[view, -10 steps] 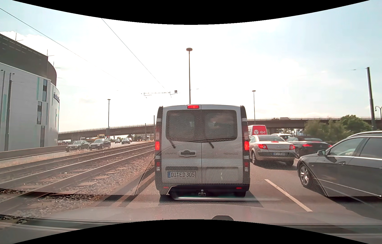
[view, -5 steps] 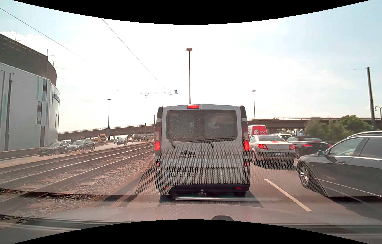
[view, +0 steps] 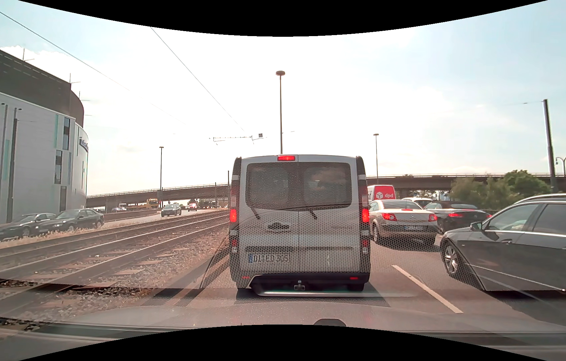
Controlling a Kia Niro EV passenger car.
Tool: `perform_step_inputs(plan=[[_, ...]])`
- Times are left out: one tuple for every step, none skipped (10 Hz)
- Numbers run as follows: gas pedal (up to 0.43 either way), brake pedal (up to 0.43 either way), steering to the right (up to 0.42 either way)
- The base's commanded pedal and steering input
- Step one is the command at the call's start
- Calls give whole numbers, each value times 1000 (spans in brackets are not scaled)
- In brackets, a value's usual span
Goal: Follow the waypoints while adhering to traffic rules and regulations
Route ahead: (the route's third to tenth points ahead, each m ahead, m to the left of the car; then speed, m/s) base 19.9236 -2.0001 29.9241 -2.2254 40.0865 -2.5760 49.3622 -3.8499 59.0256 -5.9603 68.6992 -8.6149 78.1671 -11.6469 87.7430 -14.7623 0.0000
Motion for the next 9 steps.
perform_step_inputs(plan=[[0,250,-3],[0,244,-3],[0,250,-3],[0,250,-3],[0,250,-3],[0,250,-3],[0,250,-3],[0,250,-3],[0,250,-3]])
